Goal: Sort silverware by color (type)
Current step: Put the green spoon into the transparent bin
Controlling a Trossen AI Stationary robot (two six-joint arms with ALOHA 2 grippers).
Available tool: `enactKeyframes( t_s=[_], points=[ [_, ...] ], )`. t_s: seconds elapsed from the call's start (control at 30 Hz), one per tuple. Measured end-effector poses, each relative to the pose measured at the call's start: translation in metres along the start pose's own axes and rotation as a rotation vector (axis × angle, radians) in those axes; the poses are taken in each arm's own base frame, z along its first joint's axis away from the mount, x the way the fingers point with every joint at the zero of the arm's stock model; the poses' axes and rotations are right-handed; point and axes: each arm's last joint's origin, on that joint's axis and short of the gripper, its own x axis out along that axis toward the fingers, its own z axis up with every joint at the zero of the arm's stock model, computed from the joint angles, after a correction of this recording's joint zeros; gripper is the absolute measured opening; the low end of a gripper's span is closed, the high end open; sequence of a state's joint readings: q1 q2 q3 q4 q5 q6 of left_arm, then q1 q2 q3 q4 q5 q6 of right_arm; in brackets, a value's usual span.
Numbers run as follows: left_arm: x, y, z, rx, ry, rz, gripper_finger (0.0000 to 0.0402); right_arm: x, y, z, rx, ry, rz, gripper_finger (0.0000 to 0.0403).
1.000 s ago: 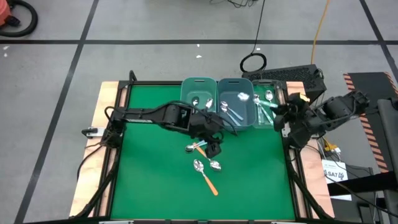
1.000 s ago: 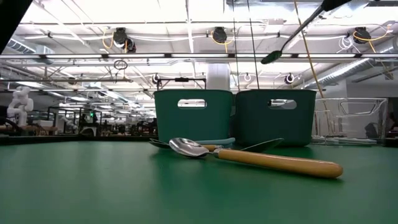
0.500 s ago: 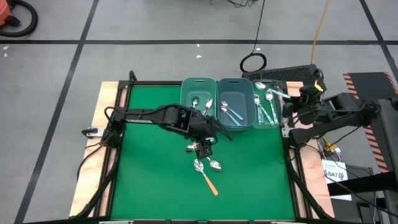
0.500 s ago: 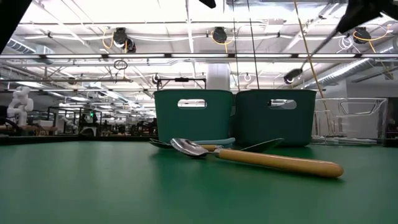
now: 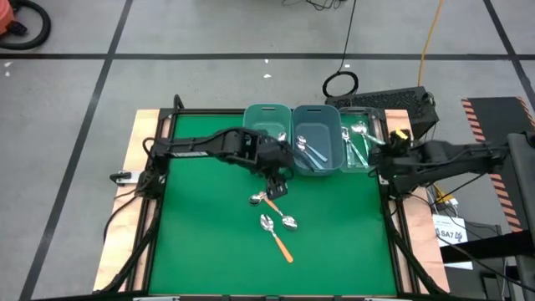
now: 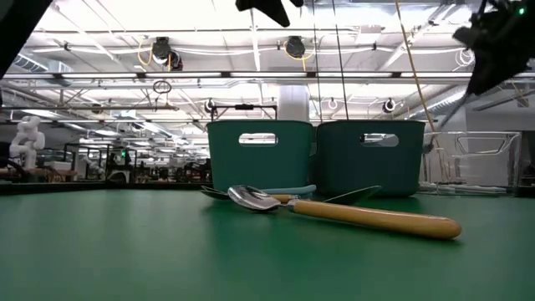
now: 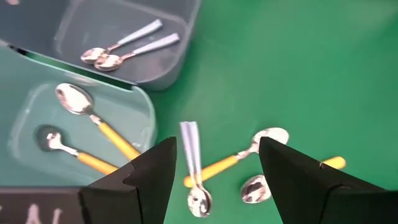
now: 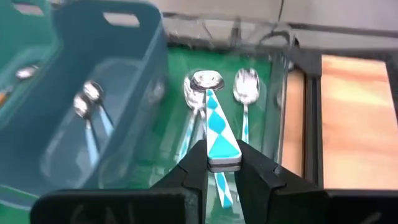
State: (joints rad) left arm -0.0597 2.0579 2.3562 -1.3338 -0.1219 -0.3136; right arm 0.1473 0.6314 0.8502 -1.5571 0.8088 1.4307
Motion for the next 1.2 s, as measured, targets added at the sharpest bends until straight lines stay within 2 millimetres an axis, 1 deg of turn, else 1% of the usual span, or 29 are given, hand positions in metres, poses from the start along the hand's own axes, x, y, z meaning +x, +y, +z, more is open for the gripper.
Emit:
enactKeyframes(
  t_s=[0.1, 0.23, 0.33, 0.5, 0.8, 1.0, 1.2],
  points=[
    [0.001, 0.010, 0.003, 0.012, 0.001, -0.002, 0.0234, 0.010, 0.002, -0.011, 0.015, 0.005, -0.019, 0.0049],
    [0.002, 0.018, 0.006, 0.026, 0.006, -0.013, 0.0234, 0.019, 0.004, -0.019, 0.061, -0.009, -0.034, 0.0049],
    [0.003, 0.022, 0.007, 0.028, 0.006, -0.012, 0.0234, 0.024, 0.006, -0.023, 0.066, -0.022, -0.034, 0.0049],
    [0.003, 0.024, 0.007, 0.021, 0.004, -0.010, 0.0234, 0.029, 0.008, -0.029, 0.036, -0.024, -0.033, 0.0050],
    [0.002, 0.012, 0.009, 0.021, -0.041, -0.038, 0.0234, 0.036, 0.010, -0.036, 0.045, -0.029, -0.025, 0.0059],
    [0.000, 0.001, 0.006, 0.011, -0.038, -0.053, 0.0234, 0.042, 0.016, -0.041, 0.016, -0.047, 0.007, 0.0061],
    [-0.001, -0.010, 0.002, -0.006, -0.035, -0.069, 0.0234, 0.049, 0.015, -0.046, 0.063, -0.088, -0.013, 0.0062]
  ],
)
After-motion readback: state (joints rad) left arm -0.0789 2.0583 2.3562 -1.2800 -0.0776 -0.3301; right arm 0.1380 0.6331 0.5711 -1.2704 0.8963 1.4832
